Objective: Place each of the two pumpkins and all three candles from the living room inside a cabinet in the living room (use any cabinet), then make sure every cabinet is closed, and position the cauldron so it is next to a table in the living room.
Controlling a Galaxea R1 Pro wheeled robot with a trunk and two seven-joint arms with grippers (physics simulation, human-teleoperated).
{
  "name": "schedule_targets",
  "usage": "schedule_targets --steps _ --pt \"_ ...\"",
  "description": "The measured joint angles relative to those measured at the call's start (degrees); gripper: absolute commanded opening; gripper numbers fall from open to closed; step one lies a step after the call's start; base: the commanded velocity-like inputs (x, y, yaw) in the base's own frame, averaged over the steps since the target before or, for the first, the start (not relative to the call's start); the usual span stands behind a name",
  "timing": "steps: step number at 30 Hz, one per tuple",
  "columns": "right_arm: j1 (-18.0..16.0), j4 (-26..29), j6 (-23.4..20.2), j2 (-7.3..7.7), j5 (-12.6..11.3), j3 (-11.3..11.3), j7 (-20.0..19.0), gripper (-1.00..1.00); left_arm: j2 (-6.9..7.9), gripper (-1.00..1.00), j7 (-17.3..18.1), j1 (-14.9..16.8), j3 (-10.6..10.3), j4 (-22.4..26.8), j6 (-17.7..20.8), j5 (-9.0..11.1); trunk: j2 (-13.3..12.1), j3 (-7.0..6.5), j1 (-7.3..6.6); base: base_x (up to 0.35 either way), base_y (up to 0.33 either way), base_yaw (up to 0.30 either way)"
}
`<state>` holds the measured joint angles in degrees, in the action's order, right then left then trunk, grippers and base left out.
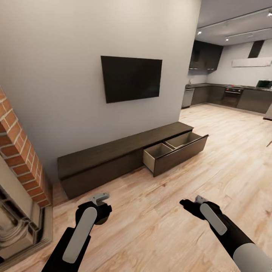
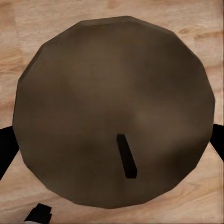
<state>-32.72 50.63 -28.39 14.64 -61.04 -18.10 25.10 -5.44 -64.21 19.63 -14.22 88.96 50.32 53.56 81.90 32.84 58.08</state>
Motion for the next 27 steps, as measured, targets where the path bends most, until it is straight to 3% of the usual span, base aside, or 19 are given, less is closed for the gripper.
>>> schedule_targets --steps 5,10,14,21,27 --pt "2.5 -4.0 7.6 -0.19 0.2 0.0 -0.1 1.00 0.00 -1.00 0.0 0.0 0.0 0.0 0.0 0.0 0.0 0.00 0.00 0.228 -0.257 -0.290" --pt "3.4 -5.6 9.5 -0.21 0.2 0.0 -0.1 1.00 0.00 -1.00 -0.1 0.0 0.0 0.0 0.0 0.0 0.0 0.00 0.00 0.234 -0.257 -0.290" --pt "3.6 -7.9 13.7 -0.20 0.1 0.0 -0.2 1.00 0.00 -1.00 -0.1 0.0 0.0 0.0 0.0 0.0 0.0 0.06 0.00 0.235 -0.257 -0.290" --pt "3.6 -8.6 14.7 -0.11 0.1 0.0 -0.2 1.00 0.00 -1.00 -0.3 0.0 -0.7 0.0 -0.1 0.0 0.0 0.27 -0.01 0.249 -0.238 -0.240" --pt "3.6 -8.9 15.0 -0.08 0.2 -0.1 -0.2 1.00 0.00 -1.00 -0.3 0.0 -0.8 0.0 -0.1 -0.1 0.0 0.36 -0.01 0.298 -0.157 -0.041"
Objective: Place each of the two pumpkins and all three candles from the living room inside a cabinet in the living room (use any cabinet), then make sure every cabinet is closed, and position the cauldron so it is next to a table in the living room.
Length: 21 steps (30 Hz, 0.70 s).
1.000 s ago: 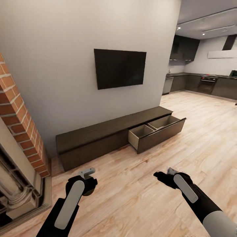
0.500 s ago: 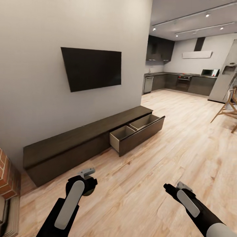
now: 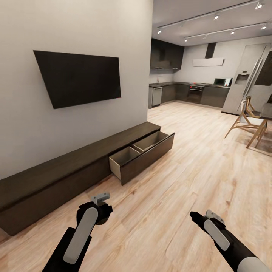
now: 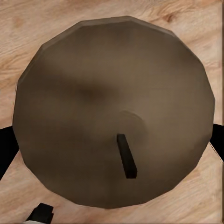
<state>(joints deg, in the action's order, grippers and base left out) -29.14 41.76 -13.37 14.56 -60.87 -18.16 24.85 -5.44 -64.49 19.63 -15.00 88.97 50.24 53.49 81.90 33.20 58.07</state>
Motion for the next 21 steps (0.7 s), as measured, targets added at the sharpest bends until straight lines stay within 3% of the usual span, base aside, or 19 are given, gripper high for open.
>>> schedule_targets --steps 8,15,21 --pt "0.7 -0.1 1.4 -0.45 5.1 -0.2 -0.1 1.00 0.00 -1.00 0.0 0.0 -0.1 0.0 0.0 0.0 0.0 0.00 0.00 0.320 -0.113 -0.002" --pt "0.7 -0.1 1.4 -0.42 5.1 0.0 0.1 1.00 -0.08 -1.00 0.0 0.0 -0.3 0.0 0.0 0.0 0.0 0.00 0.00 0.315 -0.156 -0.020" --pt "0.7 -0.1 1.3 -0.41 4.9 0.3 0.1 1.00 -0.09 -1.00 -0.1 0.0 -1.9 0.0 -0.2 0.1 0.0 0.01 0.00 0.310 -0.167 -0.240"
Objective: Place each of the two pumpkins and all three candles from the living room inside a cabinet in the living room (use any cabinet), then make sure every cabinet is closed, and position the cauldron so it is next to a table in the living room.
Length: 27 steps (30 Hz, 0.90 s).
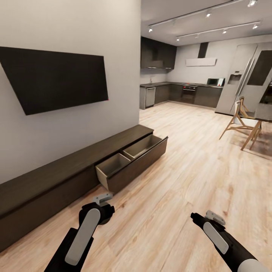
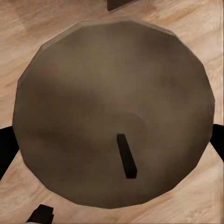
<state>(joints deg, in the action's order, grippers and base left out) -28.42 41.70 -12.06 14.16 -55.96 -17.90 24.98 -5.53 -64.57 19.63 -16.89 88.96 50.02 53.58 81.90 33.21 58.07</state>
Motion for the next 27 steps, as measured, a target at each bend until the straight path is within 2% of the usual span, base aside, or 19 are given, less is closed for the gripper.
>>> schedule_targets --steps 27 --pt "0.0 0.0 -0.5 0.09 0.0 0.0 0.0 1.00 0.03 -1.00 0.0 0.0 -0.2 0.0 0.0 -0.1 0.0 0.00 0.00 0.334 -0.015 -0.289"
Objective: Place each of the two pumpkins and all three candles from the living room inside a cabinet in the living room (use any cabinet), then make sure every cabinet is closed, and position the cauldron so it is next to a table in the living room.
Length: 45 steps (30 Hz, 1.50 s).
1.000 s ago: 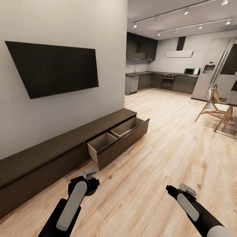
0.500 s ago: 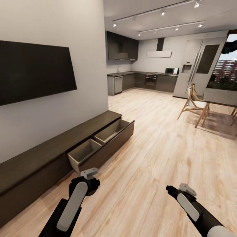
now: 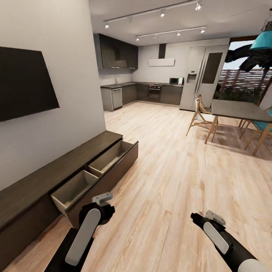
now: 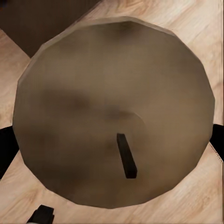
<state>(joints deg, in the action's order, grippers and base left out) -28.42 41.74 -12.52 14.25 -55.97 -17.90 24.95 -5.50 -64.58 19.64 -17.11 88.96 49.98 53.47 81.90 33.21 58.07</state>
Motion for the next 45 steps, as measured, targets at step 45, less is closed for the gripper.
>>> schedule_targets --steps 45 --pt "0.0 0.0 0.4 -0.05 0.0 0.0 0.1 1.00 -0.03 -1.00 0.0 0.0 -0.1 0.0 0.0 0.0 0.0 0.00 0.00 0.334 -0.044 -0.064"
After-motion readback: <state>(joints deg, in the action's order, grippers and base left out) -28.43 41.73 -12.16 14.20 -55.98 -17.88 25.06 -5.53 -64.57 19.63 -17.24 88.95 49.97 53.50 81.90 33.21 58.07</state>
